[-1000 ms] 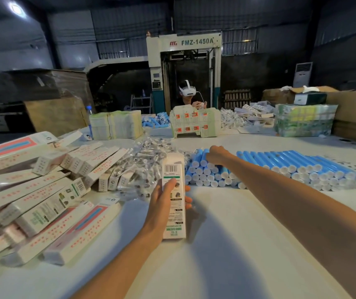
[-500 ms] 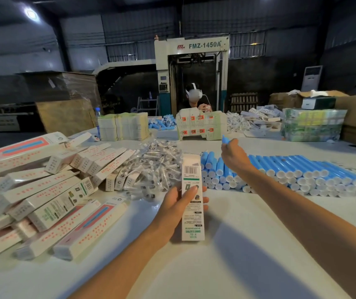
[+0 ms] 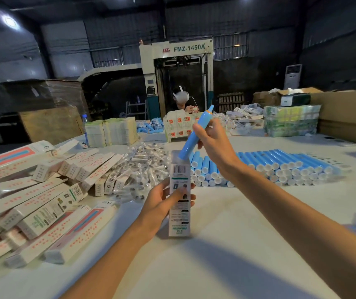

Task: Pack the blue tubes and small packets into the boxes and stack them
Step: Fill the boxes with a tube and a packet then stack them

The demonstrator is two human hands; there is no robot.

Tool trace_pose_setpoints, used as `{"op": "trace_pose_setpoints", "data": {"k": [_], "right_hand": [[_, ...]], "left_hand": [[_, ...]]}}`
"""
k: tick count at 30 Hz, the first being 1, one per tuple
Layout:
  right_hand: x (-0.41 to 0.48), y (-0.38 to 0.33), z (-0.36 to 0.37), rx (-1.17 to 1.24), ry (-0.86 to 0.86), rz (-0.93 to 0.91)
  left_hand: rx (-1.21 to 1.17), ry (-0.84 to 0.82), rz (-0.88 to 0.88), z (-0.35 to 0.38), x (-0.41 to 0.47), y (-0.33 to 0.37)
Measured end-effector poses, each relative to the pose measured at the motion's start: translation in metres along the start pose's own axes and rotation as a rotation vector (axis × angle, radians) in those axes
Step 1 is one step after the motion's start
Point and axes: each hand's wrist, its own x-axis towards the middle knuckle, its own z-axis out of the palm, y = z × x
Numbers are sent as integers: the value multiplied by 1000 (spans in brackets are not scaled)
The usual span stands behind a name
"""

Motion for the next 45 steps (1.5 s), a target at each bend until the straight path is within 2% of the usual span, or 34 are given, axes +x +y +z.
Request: {"op": "trace_pose_setpoints", "data": {"k": [5, 8, 11, 18, 20, 23, 25, 28, 35, 38, 42, 45], "right_hand": [[10, 6, -5, -114, -50, 0], [17, 4, -6, -128, -236, -26], [17, 7, -3, -311, -364, -55], [-6, 37, 12, -459, -444, -186], [-15, 48, 15, -412, -424, -209], [-27, 66, 14, -363, -246, -196], [-35, 83, 13, -511, -241, -159], [-55, 109, 20, -718, -461, -121], [-75, 140, 32, -1064, -541, -212], [-71, 131, 25, -974, -466, -138], [-44, 75, -1, -524, -121, -10], [-24, 28, -21, -336, -3, -65]], "left_hand": [[24, -5, 13, 0, -1, -1], [43, -15, 17, 3, -3, 1], [57, -2, 28, 4, -4, 0], [-8, 164, 31, 2, -2, 0], [23, 253, 47, -2, -2, -3], [43, 408, 86, -12, 1, -7], [50, 498, 109, -19, 4, -10], [51, 587, 101, -28, 9, -13], [19, 571, 65, -30, 11, -15], [-53, 511, 28, -26, 10, -15], [-74, 324, 5, -15, 7, -15], [-44, 157, 13, -6, 2, -13]]}}
